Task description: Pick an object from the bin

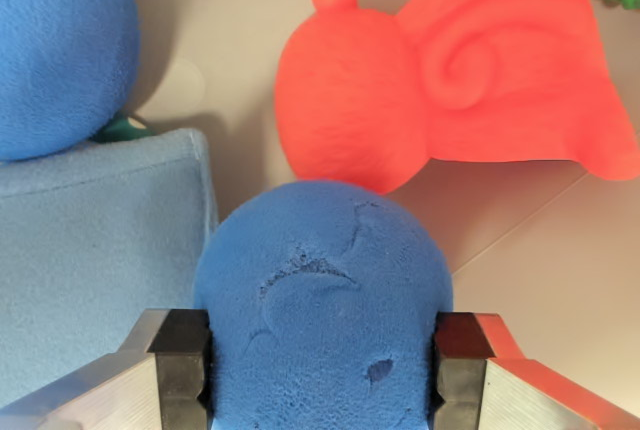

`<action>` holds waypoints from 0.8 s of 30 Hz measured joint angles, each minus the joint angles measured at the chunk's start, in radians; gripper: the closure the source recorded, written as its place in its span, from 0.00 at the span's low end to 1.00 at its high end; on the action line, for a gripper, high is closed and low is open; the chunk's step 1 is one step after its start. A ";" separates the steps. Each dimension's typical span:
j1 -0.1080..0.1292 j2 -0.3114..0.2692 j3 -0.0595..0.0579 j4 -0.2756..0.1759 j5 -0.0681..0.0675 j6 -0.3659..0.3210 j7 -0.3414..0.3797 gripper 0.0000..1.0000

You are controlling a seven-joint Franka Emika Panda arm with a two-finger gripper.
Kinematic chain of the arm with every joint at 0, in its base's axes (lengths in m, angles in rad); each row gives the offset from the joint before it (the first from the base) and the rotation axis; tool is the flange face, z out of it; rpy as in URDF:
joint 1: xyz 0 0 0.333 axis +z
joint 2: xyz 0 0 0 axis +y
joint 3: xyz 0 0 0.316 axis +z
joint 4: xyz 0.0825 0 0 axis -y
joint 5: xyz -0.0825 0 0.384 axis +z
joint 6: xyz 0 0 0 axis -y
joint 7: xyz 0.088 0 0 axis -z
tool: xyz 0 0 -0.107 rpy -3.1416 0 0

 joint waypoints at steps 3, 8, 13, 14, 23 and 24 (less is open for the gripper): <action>0.000 0.000 0.000 0.000 0.000 0.000 0.000 1.00; 0.000 0.000 0.000 0.000 0.000 0.000 0.000 1.00; -0.002 -0.008 0.004 -0.001 0.008 -0.006 -0.006 1.00; -0.003 -0.011 0.005 -0.001 0.010 -0.008 -0.007 1.00; -0.010 -0.077 0.025 -0.010 0.065 -0.060 -0.045 1.00; -0.010 -0.082 0.026 -0.011 0.069 -0.064 -0.047 1.00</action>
